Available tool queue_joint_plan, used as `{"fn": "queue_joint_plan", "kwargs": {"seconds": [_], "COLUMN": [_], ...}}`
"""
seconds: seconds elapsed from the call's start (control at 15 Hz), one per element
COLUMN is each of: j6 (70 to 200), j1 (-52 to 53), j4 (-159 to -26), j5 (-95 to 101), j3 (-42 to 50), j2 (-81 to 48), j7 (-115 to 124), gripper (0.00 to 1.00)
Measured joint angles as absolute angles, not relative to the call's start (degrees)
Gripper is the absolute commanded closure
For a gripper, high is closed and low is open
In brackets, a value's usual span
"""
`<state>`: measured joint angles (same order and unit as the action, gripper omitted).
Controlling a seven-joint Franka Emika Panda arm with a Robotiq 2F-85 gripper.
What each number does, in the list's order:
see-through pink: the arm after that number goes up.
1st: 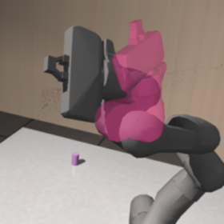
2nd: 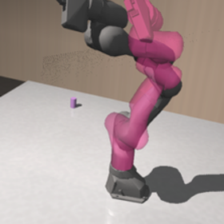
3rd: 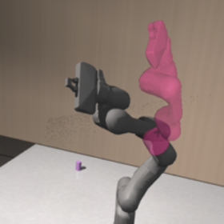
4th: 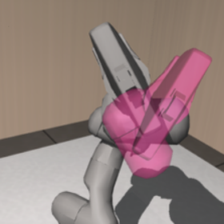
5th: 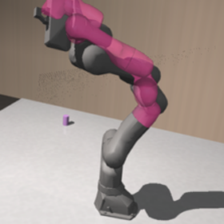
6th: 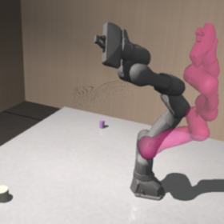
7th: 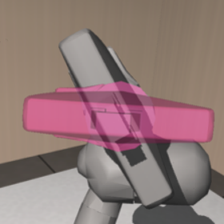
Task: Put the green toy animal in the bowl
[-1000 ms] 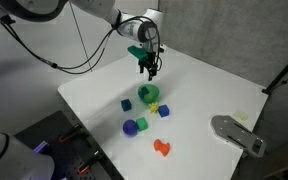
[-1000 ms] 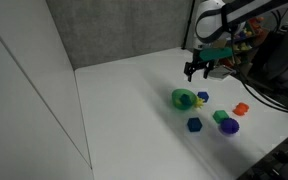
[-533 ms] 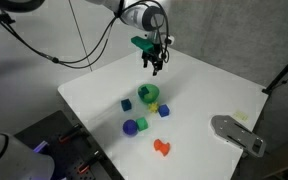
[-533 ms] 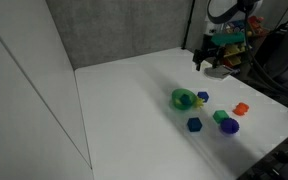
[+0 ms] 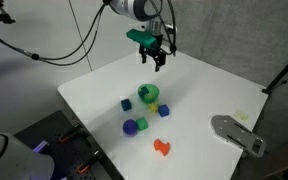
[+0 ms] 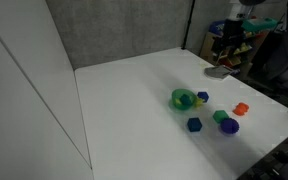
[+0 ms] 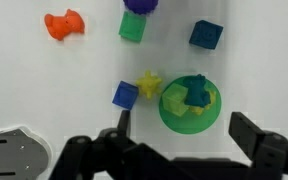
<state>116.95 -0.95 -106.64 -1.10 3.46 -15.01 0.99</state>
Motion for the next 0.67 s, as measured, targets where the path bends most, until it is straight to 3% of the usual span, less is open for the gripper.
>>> {"fn": "queue_joint_plan", "kwargs": {"seconds": [0.67], "j6": [114.73], "j1": [-1.03], "j4": [-127.09], "j5": [1.72], "j3": [3.47], "j2": [6.49], "j7": [1.86], "gripper": [0.0]}}
